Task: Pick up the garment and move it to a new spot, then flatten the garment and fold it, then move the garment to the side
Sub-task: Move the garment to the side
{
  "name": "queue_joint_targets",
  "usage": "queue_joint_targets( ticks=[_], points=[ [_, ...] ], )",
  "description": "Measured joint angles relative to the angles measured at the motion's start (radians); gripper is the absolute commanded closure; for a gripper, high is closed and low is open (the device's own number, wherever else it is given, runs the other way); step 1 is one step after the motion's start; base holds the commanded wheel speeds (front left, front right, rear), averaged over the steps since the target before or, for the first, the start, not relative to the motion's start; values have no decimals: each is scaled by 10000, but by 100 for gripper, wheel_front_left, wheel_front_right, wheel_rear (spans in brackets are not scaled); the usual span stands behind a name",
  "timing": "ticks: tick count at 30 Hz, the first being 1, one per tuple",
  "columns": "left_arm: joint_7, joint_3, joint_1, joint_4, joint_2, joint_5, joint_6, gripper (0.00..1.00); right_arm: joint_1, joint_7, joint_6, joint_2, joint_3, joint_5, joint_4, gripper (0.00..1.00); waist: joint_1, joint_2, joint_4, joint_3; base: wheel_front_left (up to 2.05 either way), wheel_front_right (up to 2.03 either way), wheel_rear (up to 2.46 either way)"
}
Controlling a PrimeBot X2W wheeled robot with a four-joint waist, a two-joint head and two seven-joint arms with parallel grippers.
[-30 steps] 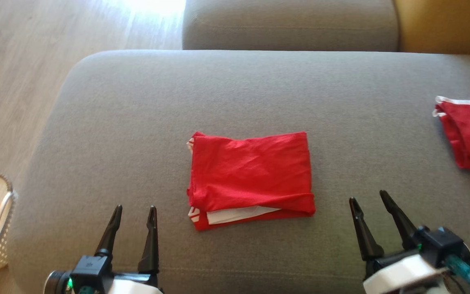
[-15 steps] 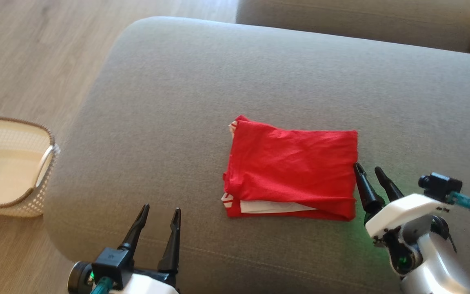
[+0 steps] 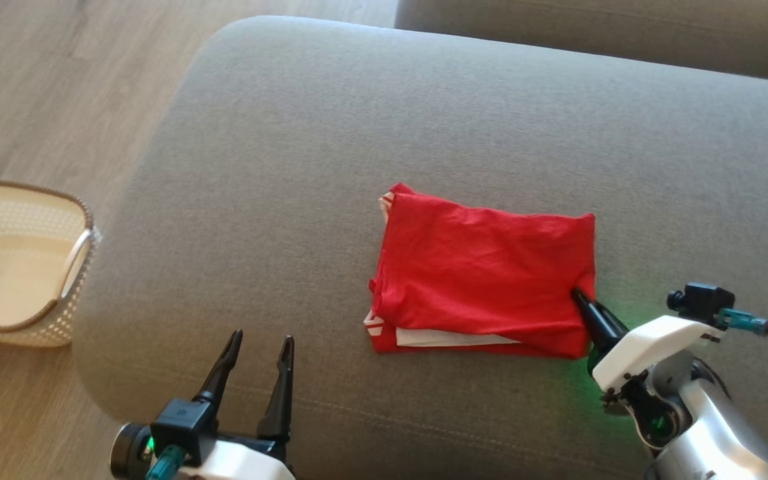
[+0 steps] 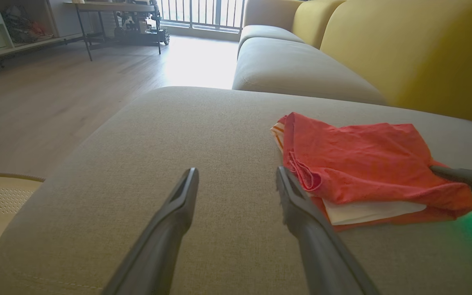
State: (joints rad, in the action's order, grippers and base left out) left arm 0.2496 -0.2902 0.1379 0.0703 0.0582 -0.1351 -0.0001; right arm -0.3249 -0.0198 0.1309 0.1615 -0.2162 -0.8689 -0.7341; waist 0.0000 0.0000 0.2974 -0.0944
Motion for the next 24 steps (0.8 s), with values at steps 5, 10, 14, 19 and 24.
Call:
queue_joint_targets(
  ticks=[5, 10, 14, 19, 24],
  points=[
    [0, 102, -2, -17, 0, 2, -2, 0, -292, -514, 0, 305, -228, 79, -79, 100, 0, 0, -351, -22, 0, 0, 0],
    [0, 140, -59, -40, -2, 17, -92, 0, -1372, -796, 0, 1049, -136, 548, -378, 100, 0, 0, -1130, -121, 0, 0, 0],
    [0, 157, -336, -153, -2, 17, -90, 0, -2037, -961, 0, 1670, 173, 965, -688, 100, 0, 0, -1643, -296, 0, 0, 0],
    [0, 506, -756, -236, -17, 150, -111, 0, -3164, -1072, 0, 2596, 790, 1732, -918, 100, 0, 0, -2318, -875, 0, 0, 0],
    [0, 794, -950, -270, -17, 197, -192, 0, -3797, -1012, 0, 3243, 1076, 2502, -886, 100, 0, 0, -2707, -1269, 0, 0, 0]
  ],
)
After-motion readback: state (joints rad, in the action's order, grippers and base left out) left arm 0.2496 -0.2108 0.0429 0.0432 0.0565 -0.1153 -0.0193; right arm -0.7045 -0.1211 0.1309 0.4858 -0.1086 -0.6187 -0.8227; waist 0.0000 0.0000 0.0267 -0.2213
